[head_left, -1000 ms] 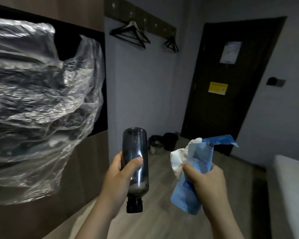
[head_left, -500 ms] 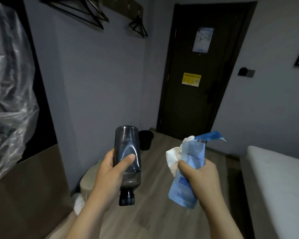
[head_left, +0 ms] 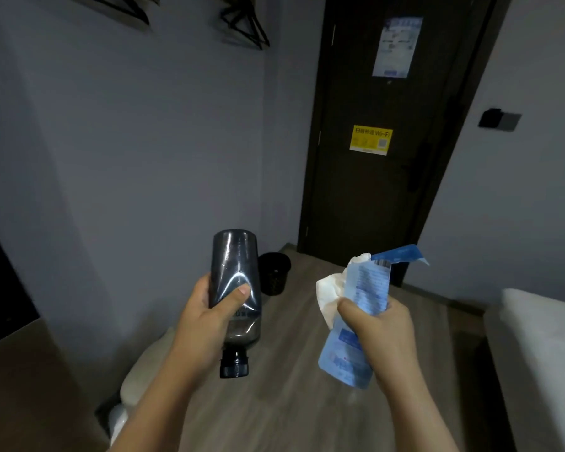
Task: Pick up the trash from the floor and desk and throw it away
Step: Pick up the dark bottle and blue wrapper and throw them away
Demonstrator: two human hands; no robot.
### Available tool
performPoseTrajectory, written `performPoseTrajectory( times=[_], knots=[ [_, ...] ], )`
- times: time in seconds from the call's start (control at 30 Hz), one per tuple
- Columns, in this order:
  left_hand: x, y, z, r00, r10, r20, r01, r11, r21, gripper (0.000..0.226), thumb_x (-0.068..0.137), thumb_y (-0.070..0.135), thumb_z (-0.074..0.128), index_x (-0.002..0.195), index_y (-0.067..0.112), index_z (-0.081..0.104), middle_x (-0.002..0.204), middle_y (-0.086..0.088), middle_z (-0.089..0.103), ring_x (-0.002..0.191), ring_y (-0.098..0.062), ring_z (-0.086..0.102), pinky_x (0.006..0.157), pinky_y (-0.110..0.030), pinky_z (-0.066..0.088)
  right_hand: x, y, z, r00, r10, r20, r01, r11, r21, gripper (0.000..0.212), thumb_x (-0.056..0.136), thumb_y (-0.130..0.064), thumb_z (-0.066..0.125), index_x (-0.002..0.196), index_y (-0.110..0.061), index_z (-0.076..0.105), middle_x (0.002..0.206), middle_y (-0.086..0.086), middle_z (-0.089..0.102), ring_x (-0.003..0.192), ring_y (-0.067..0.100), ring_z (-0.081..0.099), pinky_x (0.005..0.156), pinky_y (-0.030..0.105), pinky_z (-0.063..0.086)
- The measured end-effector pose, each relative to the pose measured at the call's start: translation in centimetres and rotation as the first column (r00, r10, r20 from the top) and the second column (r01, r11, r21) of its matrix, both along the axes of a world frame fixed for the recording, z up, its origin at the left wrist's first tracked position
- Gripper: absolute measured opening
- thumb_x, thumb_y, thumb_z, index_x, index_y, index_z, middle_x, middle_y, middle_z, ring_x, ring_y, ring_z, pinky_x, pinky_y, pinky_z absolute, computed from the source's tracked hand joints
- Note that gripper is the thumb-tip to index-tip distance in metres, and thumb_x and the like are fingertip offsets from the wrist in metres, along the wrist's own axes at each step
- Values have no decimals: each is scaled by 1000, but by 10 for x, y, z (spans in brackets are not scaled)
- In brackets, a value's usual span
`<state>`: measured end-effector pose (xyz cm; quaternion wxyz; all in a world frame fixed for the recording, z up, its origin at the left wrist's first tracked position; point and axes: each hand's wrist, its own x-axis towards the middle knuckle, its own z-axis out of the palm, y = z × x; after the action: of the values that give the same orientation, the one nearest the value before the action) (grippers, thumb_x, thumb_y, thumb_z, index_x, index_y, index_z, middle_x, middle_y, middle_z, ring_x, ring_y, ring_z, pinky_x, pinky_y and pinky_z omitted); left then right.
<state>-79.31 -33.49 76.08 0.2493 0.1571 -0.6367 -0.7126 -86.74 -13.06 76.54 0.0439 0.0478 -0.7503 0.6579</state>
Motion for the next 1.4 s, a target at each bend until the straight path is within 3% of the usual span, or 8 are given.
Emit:
performPoseTrajectory(
  times=[0.17, 0.3, 0.47, 0.87, 1.0, 1.17, 1.27, 1.4],
  knots=[
    [-96, 2, 7, 997, 50, 59, -47, 997, -55, 35, 84, 29, 67, 117, 25, 57, 104, -5, 68, 90, -24, 69, 78, -44, 57, -112, 2, 5, 998, 63, -15, -64, 997, -45, 12, 73, -13, 72, 72, -19, 62, 62, -7, 67, 56, 7, 65, 41, 13, 45],
    [-160, 0, 2, 990, 120, 74, -115, 991, -69, 27, 83, 34, 67, 108, 33, 56, 103, 1, 67, 88, -18, 69, 72, -38, 57, -190, -1, 5, 996, 94, -4, -95, 995, -43, 14, 73, -13, 73, 70, -19, 61, 59, -12, 66, 54, 3, 64, 39, 11, 43],
    [-234, -12, -11, 983, 134, 124, -128, 990, -55, 29, 84, 33, 66, 110, 33, 53, 107, -1, 65, 91, -22, 67, 80, -46, 57, -262, -6, -11, 991, 128, 38, -127, 992, -20, 16, 72, -16, 74, 71, -21, 59, 63, -15, 66, 56, 2, 64, 39, 11, 43],
    [-422, -106, -53, 976, 115, 184, -102, 992, -78, 24, 84, 36, 64, 106, 30, 55, 96, 1, 67, 72, -10, 68, 47, -14, 47, -453, -85, -35, 989, 121, 85, -127, 989, 75, 16, 73, -21, 76, 77, -22, 61, 67, -7, 68, 62, 2, 67, 44, 13, 45],
    [-480, -156, -56, 970, 125, 207, -112, 991, -74, 25, 85, 35, 65, 107, 28, 57, 98, 1, 68, 77, -12, 69, 50, -15, 49, -515, -131, -31, 986, 126, 111, -138, 984, 111, 17, 74, -22, 76, 81, -22, 61, 77, 0, 68, 65, 10, 67, 52, 19, 47],
    [-535, -203, -70, 957, 141, 252, -126, 989, -76, 21, 83, 39, 68, 100, 32, 57, 100, 0, 67, 88, -21, 67, 72, -38, 55, -571, -182, -41, 967, 209, 142, -228, 965, 130, 20, 77, -22, 75, 82, -27, 56, 78, -3, 67, 65, 4, 68, 51, 15, 47],
    [-562, -225, -76, 950, 164, 266, -147, 986, -85, 26, 78, 46, 70, 97, 35, 56, 97, 3, 67, 84, -17, 68, 66, -32, 53, -604, -208, -47, 957, 231, 174, -256, 957, 138, 21, 76, -24, 76, 81, -28, 56, 77, -2, 67, 64, 4, 68, 48, 15, 47],
    [-602, -252, -88, 942, 203, 267, -193, 979, -65, 16, 82, 39, 67, 94, 39, 55, 94, 7, 67, 71, -7, 68, 54, -20, 51, -660, -243, -62, 928, 270, 256, -310, 942, 130, 22, 81, -23, 71, 87, -30, 51, 86, -3, 62, 77, 12, 65, 62, 28, 52]
  ],
)
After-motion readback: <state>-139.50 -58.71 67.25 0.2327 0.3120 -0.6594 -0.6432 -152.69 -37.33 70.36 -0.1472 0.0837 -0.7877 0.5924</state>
